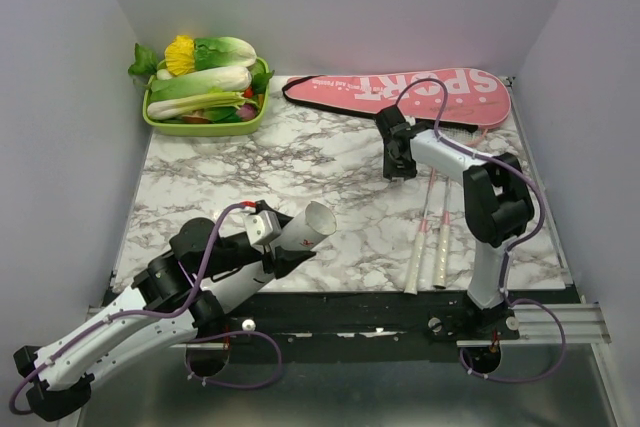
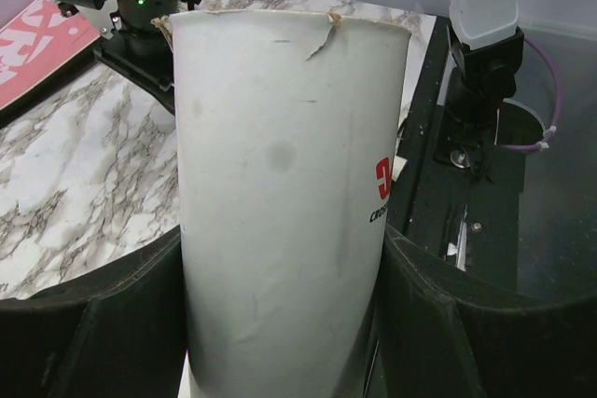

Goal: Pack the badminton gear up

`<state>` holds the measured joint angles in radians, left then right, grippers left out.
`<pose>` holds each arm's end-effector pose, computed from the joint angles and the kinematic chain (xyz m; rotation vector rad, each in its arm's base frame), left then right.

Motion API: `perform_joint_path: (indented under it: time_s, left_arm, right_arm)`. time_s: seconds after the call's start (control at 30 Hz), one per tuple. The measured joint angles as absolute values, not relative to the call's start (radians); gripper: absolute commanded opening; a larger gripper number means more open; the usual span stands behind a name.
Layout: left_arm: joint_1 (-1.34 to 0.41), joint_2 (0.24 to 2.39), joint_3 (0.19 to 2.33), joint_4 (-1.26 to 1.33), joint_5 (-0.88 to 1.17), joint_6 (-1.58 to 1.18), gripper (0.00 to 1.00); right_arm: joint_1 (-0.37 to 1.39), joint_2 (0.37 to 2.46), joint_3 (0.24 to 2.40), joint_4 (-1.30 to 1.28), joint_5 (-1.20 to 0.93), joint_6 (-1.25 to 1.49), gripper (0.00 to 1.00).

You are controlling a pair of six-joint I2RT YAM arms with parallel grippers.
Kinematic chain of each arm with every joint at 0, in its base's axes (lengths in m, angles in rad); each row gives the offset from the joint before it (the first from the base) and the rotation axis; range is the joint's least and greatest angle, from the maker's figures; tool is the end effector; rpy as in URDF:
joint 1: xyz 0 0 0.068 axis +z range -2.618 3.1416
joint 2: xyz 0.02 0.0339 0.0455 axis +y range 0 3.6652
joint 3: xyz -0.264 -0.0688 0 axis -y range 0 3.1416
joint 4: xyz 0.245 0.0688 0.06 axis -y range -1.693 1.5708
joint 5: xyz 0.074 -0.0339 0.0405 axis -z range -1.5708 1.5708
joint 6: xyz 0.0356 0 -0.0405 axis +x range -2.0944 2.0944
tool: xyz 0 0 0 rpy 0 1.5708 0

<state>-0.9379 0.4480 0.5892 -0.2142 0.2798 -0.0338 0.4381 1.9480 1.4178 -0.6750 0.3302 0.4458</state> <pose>0.0655 -0.1059 0.3138 0.9527 1.4471 -0.9596 0.3648 0.1581 0.1862 0.0924 2.6666 -0.1908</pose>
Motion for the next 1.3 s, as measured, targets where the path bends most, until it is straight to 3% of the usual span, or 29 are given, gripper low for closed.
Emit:
perform_joint_path:
  time_s: [0.3,0.53,0.67,1.07,1.3]
  left_arm:
    - [-0.938,0.439,0.595,-0.225,0.271,-0.034,0.0]
    - [-0.938,0.439,0.595,-0.225,0.27,-0.034,0.0]
    - [-0.938,0.44,0.595,-0.225,0.27,-0.034,0.0]
    - [-0.938,0.479,0.595,-0.223,0.272,-0.026,0.0]
    - [-0.938,0.532,0.595,-0.21,0.313,-0.022,0.0]
  right_arm:
    - [0.433,1.983,1.42,-0.675,0.324,0.461,0.37]
    - [0.43,1.994,1.42,-0.674,0.319,0.471,0.18]
    - [0.428,1.996,1.419,-0.673,0.314,0.473,0.01]
    - [0.425,1.969,1.382,-0.643,0.294,0.473,0.01]
    - [0.424,1.762,1.27,-0.604,0.163,0.466,0.01]
